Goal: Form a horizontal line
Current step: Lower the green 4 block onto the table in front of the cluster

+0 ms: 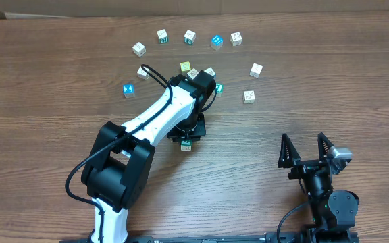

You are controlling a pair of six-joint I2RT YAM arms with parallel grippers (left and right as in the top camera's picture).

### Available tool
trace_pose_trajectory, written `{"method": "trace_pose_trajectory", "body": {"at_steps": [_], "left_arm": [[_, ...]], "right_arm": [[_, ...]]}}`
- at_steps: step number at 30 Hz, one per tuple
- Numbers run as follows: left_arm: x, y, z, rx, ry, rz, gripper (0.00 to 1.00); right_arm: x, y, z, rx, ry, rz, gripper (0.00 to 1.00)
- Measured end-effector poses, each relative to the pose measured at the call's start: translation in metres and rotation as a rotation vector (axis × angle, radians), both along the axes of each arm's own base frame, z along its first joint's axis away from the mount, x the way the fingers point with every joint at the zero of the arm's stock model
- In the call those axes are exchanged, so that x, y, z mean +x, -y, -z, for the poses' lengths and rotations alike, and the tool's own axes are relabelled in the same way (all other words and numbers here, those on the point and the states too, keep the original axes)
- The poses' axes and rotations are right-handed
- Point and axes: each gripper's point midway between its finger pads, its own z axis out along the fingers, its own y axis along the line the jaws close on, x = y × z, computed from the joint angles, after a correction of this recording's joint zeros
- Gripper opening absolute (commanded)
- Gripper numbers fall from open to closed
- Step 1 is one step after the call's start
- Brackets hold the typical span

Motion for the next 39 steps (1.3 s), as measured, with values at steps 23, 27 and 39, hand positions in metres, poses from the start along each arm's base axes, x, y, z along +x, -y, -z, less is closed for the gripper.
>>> {"method": "trace_pose_trajectory", "body": {"at_steps": [23,27,39], "left_arm": [[-0.010,0.016,0.001,0.002,0.005,-0.008,0.30],[-0.010,0.016,0.001,0.002,0.005,-0.032,0.31],[-0.009,0.018,0.001,-0.003,0.008,-0.049,0.33]], "right_arm": [[0.000,0.000,0.000,0.000,0.000,0.000,1.00],[0.000,0.000,0.000,0.000,0.000,0.000,1.00],[0.000,0.000,0.000,0.000,0.000,0.000,1.00]]}}
